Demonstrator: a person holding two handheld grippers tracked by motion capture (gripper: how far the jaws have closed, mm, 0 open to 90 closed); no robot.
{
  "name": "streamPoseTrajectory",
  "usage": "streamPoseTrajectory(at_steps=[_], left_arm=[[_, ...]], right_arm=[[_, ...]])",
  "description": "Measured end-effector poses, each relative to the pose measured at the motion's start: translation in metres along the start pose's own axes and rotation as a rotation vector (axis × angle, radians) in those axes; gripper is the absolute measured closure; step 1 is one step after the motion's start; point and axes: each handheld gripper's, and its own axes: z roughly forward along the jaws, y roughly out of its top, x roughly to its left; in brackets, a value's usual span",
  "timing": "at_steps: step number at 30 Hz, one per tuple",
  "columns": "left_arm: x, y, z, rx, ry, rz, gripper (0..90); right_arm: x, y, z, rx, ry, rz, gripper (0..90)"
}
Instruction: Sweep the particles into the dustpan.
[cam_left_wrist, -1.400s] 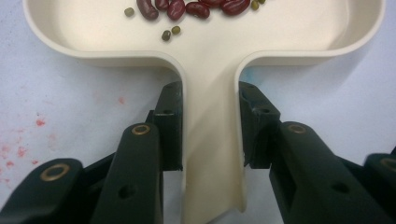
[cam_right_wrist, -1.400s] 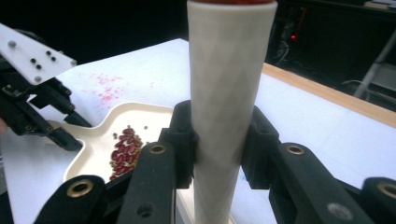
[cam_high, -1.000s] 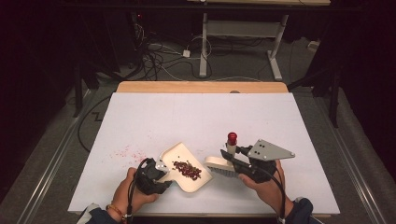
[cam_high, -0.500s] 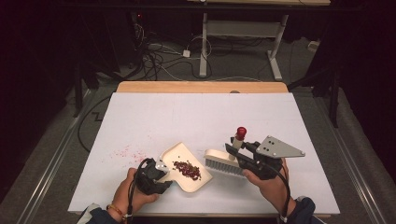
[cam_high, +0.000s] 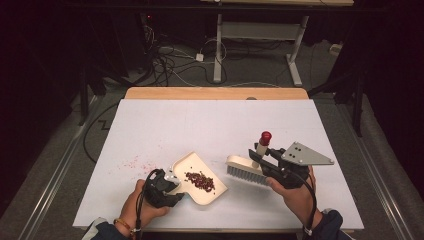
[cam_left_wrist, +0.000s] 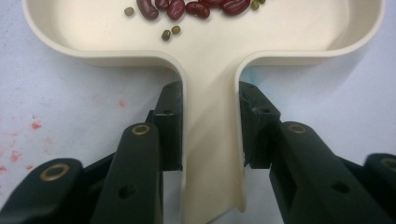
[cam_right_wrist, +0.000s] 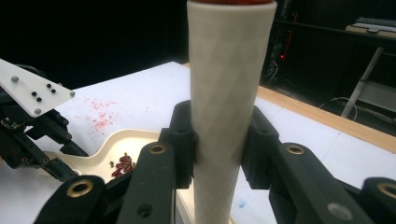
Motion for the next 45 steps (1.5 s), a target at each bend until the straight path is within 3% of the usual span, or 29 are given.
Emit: streamPoseTrajectory(at_steps=[5, 15, 20, 22, 27, 31, 36, 41, 45], left_arm=[[-0.001, 0.0, 0.001, -0.008, 0.006, -0.005, 63.7], [-0.002, -0.001, 0.004, -0.054, 0.01, -0.043, 63.7], [-0.001, -0.001, 0.004, -0.069, 0.009, -0.055, 63.8], [-0.001, -0.001, 0.004, -0.07, 0.004, -0.059, 63.7], [-0.001, -0.001, 0.005, -0.07, 0.008, -0.06, 63.7], [-0.001, 0.0, 0.005, -0.07, 0.01, -0.067, 63.8], [-0.003, 0.0, 0.006, -0.072, 0.017, -0.073, 63.7], [-0.002, 0.0, 0.005, -0.075, 0.014, -0.087, 63.8], [-0.002, 0.0, 0.005, -0.082, 0.015, -0.097, 63.8]], right_arm=[[0.006, -0.001, 0.006, 0.0, 0.01, -0.002, 70.2], [0.038, -0.001, 0.029, 0.002, 0.079, -0.033, 70.2], [0.047, 0.001, 0.032, 0.0, 0.106, -0.04, 70.3], [0.046, 0.002, 0.03, -0.007, 0.095, -0.048, 70.2], [0.037, 0.009, 0.028, -0.032, 0.016, -0.067, 70.2], [0.039, 0.008, 0.042, -0.016, -0.05, -0.132, 70.3], [0.051, 0.002, 0.061, 0.024, -0.01, -0.152, 70.3], [0.07, 0.005, 0.064, 0.018, 0.051, -0.152, 70.2], [0.078, 0.007, 0.064, 0.016, 0.062, -0.165, 70.2]])
